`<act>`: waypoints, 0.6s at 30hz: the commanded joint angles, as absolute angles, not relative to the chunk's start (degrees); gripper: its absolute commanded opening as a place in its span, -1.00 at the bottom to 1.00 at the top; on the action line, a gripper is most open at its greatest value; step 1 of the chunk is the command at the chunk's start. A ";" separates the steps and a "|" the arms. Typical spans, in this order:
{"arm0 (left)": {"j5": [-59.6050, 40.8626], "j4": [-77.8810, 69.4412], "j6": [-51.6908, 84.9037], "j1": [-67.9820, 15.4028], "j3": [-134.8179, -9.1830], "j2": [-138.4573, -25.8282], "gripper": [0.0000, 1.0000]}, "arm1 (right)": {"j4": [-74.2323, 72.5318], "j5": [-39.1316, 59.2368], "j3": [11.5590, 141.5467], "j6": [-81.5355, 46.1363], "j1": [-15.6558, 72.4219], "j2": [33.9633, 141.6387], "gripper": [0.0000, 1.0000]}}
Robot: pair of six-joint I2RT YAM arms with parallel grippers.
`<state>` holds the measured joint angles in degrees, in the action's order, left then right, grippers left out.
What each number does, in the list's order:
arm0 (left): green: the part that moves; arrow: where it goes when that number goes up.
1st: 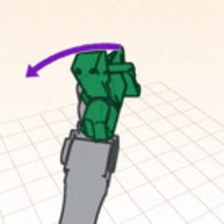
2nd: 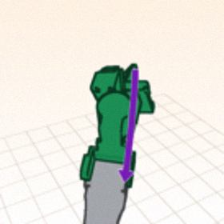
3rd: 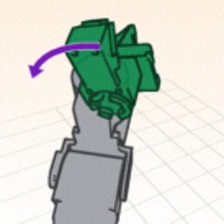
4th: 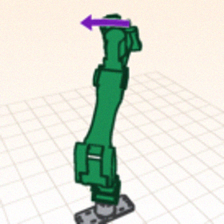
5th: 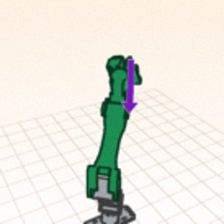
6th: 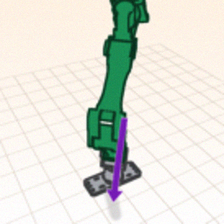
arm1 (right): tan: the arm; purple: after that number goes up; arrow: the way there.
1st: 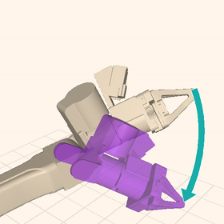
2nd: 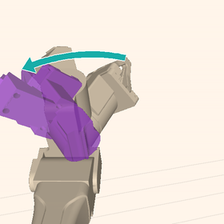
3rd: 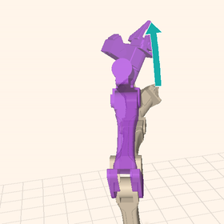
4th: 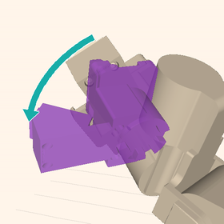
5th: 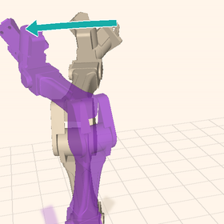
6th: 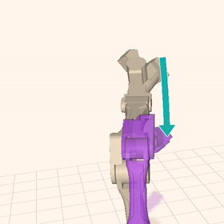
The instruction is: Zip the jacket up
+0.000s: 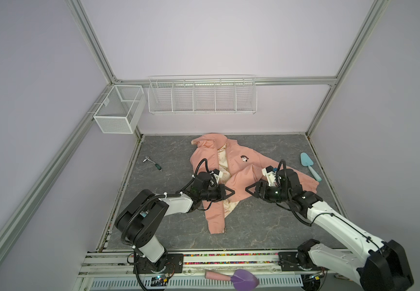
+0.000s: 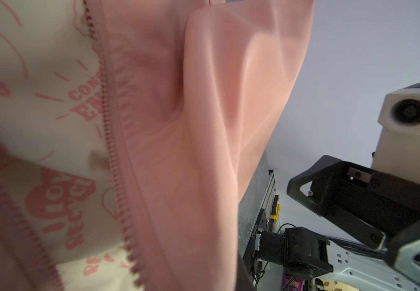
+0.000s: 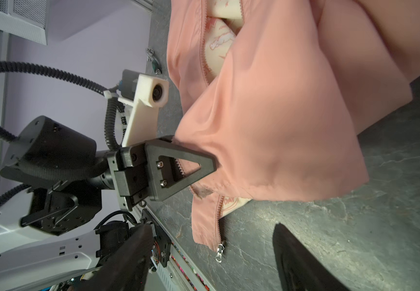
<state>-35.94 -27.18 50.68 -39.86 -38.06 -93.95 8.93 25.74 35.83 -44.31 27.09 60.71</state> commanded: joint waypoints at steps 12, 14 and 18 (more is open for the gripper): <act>-39.61 -27.13 50.11 -39.55 -39.31 -96.51 -0.91 | -1.25 23.37 27.66 -52.02 31.64 57.36 0.58; -40.44 -26.89 50.06 -39.55 -39.79 -96.69 -1.00 | -3.34 22.82 26.23 -53.22 32.55 56.98 0.61; -42.15 -27.08 51.04 -39.55 -40.83 -95.92 -1.00 | -8.23 20.95 22.87 -56.11 35.17 56.73 0.78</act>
<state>-40.03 -26.98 50.94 -39.79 -38.63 -96.05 -3.14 22.76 25.21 -52.77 33.89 57.36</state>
